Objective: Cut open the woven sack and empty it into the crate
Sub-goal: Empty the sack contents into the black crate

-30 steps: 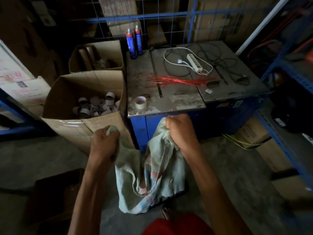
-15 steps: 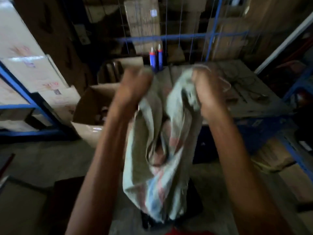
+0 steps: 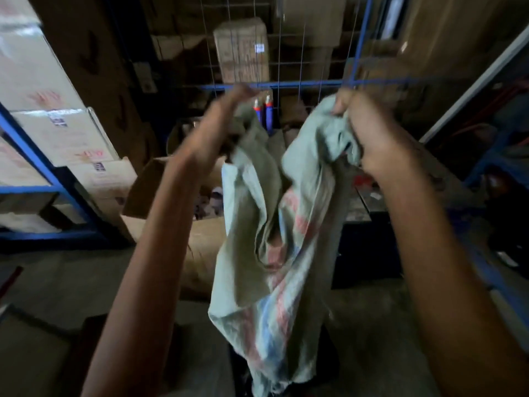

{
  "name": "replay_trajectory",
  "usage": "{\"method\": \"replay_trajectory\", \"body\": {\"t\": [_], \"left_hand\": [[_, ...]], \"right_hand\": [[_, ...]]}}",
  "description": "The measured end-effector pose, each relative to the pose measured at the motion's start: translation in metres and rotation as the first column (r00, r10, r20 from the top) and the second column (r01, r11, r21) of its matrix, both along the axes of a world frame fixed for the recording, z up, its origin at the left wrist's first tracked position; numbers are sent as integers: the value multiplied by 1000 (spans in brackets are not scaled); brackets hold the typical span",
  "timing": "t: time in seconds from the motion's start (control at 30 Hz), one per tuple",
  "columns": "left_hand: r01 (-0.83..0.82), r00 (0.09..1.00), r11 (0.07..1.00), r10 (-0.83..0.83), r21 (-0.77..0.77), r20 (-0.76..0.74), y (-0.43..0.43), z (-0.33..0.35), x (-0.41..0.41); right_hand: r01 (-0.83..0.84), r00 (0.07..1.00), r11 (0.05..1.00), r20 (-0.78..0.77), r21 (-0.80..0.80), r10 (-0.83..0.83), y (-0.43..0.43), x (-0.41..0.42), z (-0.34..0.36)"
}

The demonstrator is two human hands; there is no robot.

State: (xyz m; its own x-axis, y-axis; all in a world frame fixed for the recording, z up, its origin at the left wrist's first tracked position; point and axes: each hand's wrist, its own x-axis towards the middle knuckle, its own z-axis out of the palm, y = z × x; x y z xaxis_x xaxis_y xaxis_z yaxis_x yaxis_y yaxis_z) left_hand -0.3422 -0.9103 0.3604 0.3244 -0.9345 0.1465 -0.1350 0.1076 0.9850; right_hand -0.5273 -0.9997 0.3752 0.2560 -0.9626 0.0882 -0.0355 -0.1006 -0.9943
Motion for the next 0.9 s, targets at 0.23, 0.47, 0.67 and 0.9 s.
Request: {"method": "replay_trajectory", "body": {"t": [0.23,0.47,0.67,0.9], "left_hand": [[181,775,946,-306,269,553,-12,-44,-25],[-164,927,985,137,49,348,-52,-61,-16],[-291,956,947,282,136,80,-87,-47,-12],[-315,905,944,268,100,330,-93,-57,-10]], "right_hand": [[-299,928,944,-186,143,322,10,8,-18],[106,968,976,-206,-189,-145,-10,-32,-53],[-194,963,972,-214,-133,163,50,-49,-169],[-146,861,856,-490,-495,-136,32,-46,-153]]}}
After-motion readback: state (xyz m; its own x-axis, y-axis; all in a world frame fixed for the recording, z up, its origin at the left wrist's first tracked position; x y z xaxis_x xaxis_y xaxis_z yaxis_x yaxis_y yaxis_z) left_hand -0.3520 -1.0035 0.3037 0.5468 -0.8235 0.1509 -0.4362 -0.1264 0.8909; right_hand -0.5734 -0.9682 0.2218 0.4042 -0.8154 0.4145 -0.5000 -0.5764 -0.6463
